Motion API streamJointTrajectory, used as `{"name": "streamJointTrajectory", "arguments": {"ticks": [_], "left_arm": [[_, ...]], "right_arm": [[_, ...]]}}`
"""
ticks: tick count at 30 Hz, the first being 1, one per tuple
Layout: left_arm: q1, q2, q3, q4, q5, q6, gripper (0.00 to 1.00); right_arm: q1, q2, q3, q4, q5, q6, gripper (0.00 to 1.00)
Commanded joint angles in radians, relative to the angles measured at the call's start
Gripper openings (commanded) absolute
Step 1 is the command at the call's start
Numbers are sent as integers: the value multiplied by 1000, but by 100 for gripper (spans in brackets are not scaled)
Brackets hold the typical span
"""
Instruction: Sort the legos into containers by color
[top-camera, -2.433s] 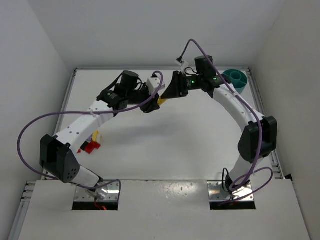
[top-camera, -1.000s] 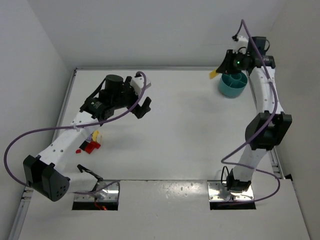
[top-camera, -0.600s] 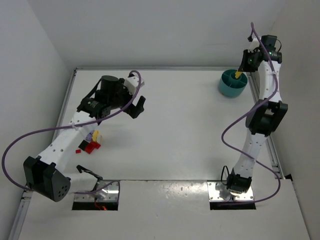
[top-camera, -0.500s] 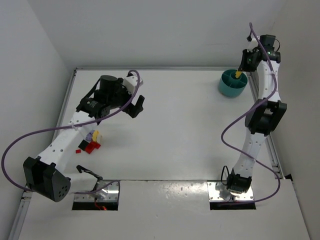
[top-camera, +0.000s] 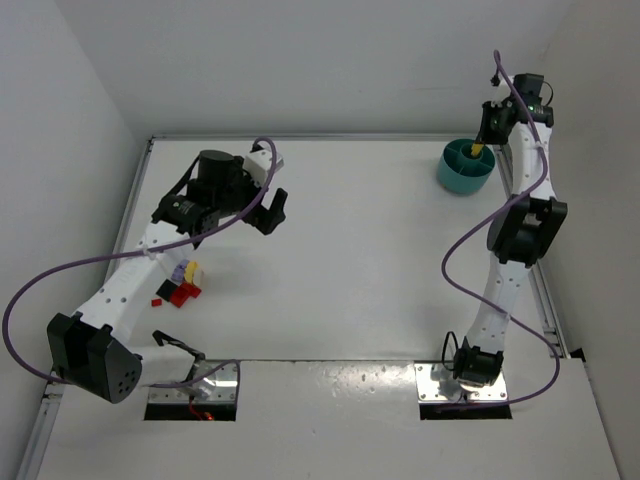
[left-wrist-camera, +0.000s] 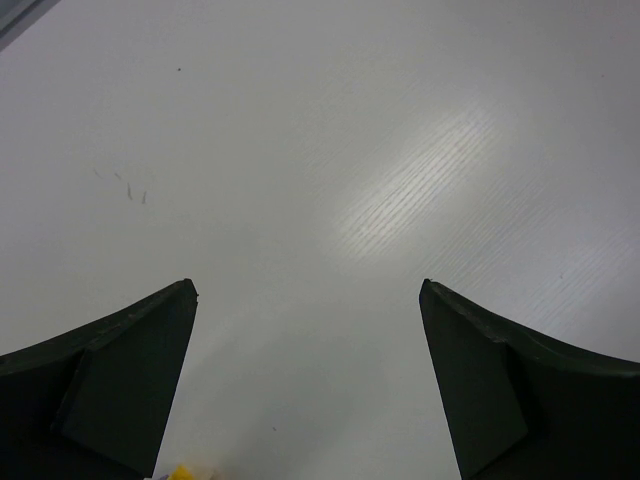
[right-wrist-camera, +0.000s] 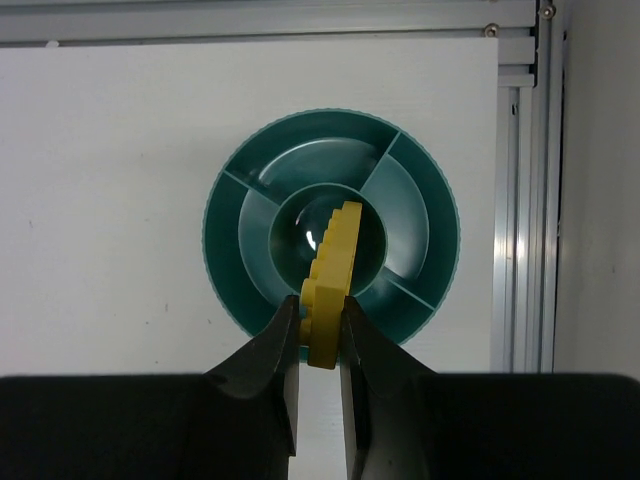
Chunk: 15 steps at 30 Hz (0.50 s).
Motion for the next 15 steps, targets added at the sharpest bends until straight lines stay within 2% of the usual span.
{"name": "streamJointTrajectory", "arguments": {"ticks": [1,3,5,7,8,9,10,13,15], "left_arm": [[21,-3,17,9,-7,-29,100],[21,-3,17,9,-8,-29,100],[21,-3,17,9,-8,-29,100],[30,-3,8,9,-8,-38,100],[30,-14,-3,9,-17,-39,100],[39,-14,-13,9,-17,-39,100],[39,-14,-13,9,-27,-48,100],[89,-32,-32,18,-55,-77,100],[131,-41,-41,18,-55,-77,100]], "right_arm": [[2,-1,39,29,11,12,0],[2,10,39,29,11,12,1],[2,10,39,29,11,12,10],[-7,10,39,29,11,21,26],[-7,10,39,29,11,21,38],[-7,10,39,29,-1,21,38],[-7,10,39,29,-1,21,45],[-7,-4,39,29,-22,21,52],[-7,-27,39,20,-47,30,52]]}}
